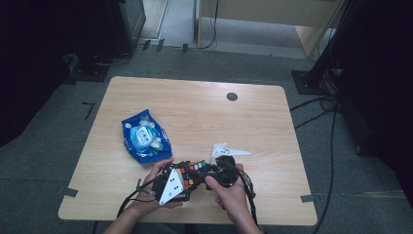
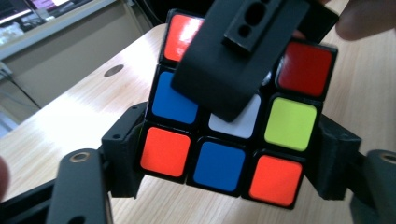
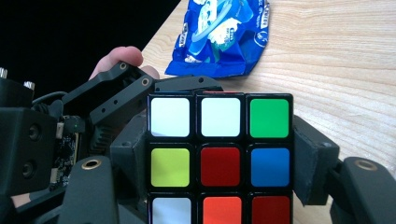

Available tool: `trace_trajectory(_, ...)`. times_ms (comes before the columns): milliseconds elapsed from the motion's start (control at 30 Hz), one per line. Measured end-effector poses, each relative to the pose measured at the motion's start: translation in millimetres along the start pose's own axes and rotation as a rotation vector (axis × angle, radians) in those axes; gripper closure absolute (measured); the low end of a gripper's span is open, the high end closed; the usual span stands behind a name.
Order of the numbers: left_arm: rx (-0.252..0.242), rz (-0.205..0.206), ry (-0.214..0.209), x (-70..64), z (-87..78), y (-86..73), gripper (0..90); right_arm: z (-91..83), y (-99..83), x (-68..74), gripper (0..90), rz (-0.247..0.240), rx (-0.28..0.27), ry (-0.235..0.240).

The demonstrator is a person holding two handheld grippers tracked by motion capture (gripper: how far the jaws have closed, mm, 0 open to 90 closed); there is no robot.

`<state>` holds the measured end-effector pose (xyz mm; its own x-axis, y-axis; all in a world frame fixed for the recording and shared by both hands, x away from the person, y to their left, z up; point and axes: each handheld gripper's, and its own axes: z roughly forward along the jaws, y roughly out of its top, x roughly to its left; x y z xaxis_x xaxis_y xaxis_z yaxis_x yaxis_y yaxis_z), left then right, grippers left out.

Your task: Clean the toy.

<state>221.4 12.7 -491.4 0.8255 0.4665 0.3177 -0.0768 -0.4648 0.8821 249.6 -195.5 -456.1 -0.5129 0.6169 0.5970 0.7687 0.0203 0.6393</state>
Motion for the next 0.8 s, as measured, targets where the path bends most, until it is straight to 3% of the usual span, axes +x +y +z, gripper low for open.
trace_trajectory(67,-0.009,-0.002,0.012,-0.3,-1.0,1.1,33.8,-0.2,0.6,-1.5,33.5,0.01,-0.002,0.01)
trace_trajectory(167,-0.003,-0.026,0.034,4.7,-1.9,-0.4,33.8,-1.8,2.3,-4.8,33.1,0.012,0.01,0.031)
trace_trajectory(333,-0.003,-0.156,0.079,28.0,-8.3,-8.7,33.9,-20.8,10.6,-11.8,31.5,-0.015,-0.042,0.067)
trace_trajectory(433,-0.003,-0.207,0.095,38.2,-11.8,-12.7,33.8,-34.7,14.7,-22.1,33.3,-0.042,-0.116,0.029)
trace_trajectory(533,0.0,-0.225,0.102,41.2,-12.4,-14.3,33.8,-32.3,10.3,-35.9,35.1,-0.157,-0.112,-0.189)
trace_trajectory(567,0.001,-0.226,0.102,41.1,-12.3,-14.3,33.8,-28.6,7.4,-42.1,35.2,-0.165,-0.099,-0.234)
trace_trajectory(667,0.007,-0.218,0.096,39.6,-11.1,-13.8,33.8,-16.8,-2.3,-58.4,37.0,-0.154,-0.062,-0.32)
trace_trajectory(767,0.009,-0.217,0.085,37.6,-9.4,-14.1,33.8,-4.2,-11.5,-70.0,39.8,-0.213,-0.009,-0.428)
trace_trajectory(800,0.011,-0.218,0.084,37.2,-9.0,-14.4,33.8,-1.6,-13.2,-73.0,41.2,-0.217,0.002,-0.434)
